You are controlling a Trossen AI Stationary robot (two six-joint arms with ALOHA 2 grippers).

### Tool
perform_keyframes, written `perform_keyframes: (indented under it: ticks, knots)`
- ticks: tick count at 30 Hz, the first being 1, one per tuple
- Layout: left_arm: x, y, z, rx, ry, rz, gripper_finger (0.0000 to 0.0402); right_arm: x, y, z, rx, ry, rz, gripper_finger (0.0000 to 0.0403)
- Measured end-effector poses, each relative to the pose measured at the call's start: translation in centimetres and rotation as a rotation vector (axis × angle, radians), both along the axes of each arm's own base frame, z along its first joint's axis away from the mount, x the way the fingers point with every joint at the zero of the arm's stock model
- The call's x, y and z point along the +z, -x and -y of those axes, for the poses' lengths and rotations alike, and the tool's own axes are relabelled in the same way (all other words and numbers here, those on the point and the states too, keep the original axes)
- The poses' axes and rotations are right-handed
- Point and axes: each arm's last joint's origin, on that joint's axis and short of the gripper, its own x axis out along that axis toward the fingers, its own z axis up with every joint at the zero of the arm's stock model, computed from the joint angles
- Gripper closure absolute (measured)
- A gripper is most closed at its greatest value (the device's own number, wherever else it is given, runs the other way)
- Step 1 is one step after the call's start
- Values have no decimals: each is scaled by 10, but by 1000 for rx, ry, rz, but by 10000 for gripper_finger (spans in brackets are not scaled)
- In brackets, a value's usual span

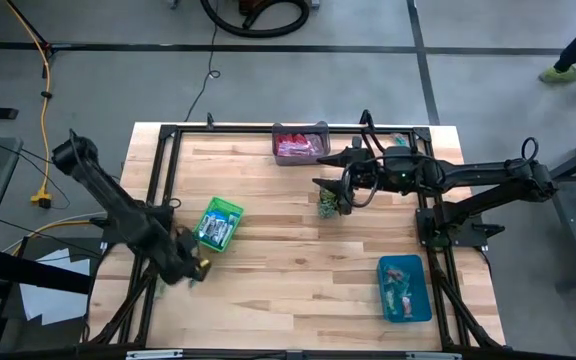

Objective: Sort candy
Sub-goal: Put the transparent candy into the blue bin

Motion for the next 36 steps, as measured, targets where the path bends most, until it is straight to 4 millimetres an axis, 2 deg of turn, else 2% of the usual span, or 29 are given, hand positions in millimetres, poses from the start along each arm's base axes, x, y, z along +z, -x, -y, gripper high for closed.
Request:
perform_keyframes:
  ticks: [2, 4, 8, 11, 15, 20, 27, 31, 36]
  knots:
    - [29, -3, -8, 0, 7, 199, 388, 1, 0, -1, 16, -18, 14, 158]
    - [59, -2, -21, 17, -72, 428, 396, 2, 0, -1, 22, -23, 24, 158]
    - [114, -1, -49, 43, -422, 855, 400, 4, -1, -1, 24, -15, 42, 158]
    - [141, -2, -69, 47, -707, 1003, 401, 7, -1, -1, 23, 7, 72, 158]
    - [164, -14, -91, 36, -953, 1093, 401, 12, 0, 2, -60, -43, 136, 158]
    - [171, -49, -115, -135, -1080, 1226, 401, 9, -3, 2, -65, -145, 144, 158]
    - [150, -105, -155, -338, -1036, 1353, 401, -3, -18, -4, 67, -250, 99, 158]
    - [143, -124, -165, -354, -1027, 1455, 401, -11, -26, -6, 81, -259, 79, 158]
    - [131, -138, -169, -367, -1013, 1441, 401, -16, -40, -6, 78, -257, 131, 158]
